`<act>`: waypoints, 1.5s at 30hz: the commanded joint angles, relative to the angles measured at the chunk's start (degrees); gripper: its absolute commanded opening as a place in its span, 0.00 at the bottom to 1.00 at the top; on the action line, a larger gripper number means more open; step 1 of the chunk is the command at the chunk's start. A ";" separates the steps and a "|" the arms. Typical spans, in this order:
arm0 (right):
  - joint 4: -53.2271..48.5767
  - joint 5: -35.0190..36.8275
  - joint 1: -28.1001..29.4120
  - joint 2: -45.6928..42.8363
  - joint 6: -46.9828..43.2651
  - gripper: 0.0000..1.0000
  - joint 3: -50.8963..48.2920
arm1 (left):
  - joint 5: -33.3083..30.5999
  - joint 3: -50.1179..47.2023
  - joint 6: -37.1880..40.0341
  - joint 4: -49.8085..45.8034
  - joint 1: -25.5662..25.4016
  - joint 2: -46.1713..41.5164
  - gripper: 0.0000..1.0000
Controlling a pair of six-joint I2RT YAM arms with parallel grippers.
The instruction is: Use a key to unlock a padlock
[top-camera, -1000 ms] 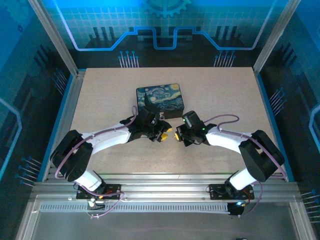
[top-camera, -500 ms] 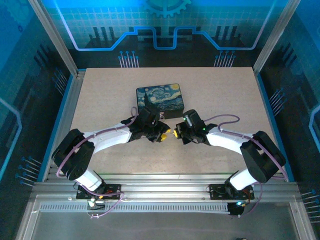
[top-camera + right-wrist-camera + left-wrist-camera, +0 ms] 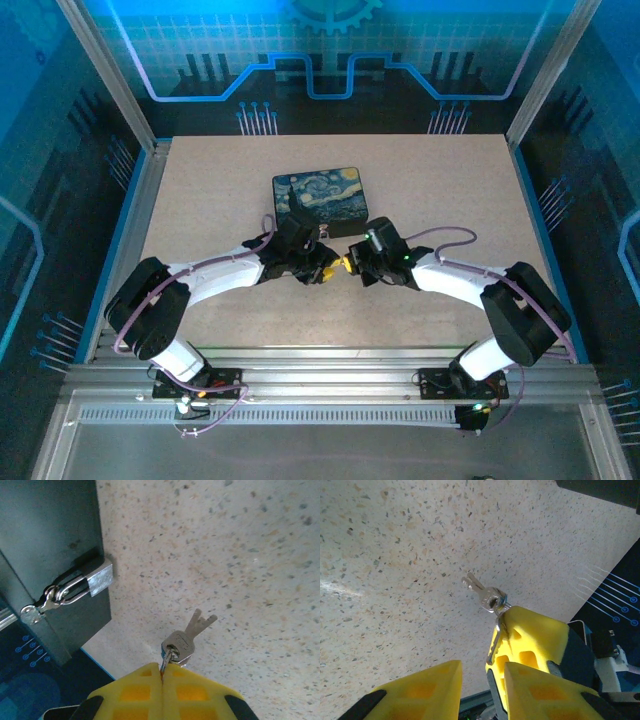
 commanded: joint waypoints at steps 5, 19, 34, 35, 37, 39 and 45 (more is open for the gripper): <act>1.24 -0.47 1.39 0.43 1.01 0.00 1.78 | -0.64 -0.34 -1.13 1.13 0.15 0.88 0.23; 3.42 -1.87 2.89 0.60 1.01 0.00 1.54 | -0.40 -1.44 -0.09 2.34 3.19 -0.10 0.09; -2.79 -0.81 1.08 -1.07 -7.51 0.33 -0.37 | 7.06 -1.78 14.09 8.86 8.74 -2.21 0.00; -3.83 -0.67 0.51 -1.55 -9.16 0.34 -0.64 | 8.17 -1.48 15.99 8.88 9.30 -2.30 0.00; -4.69 -0.15 -0.53 -2.44 -12.18 0.34 -1.54 | 9.51 -1.06 19.13 7.83 9.85 -2.47 0.00; -4.31 -0.74 -1.86 -2.95 -15.45 0.35 -2.29 | 10.53 -0.40 22.21 5.94 10.23 -2.72 0.00; -14.12 -2.87 -3.42 0.53 -40.36 0.40 5.84 | 4.36 2.62 32.69 -8.87 11.15 -5.49 0.00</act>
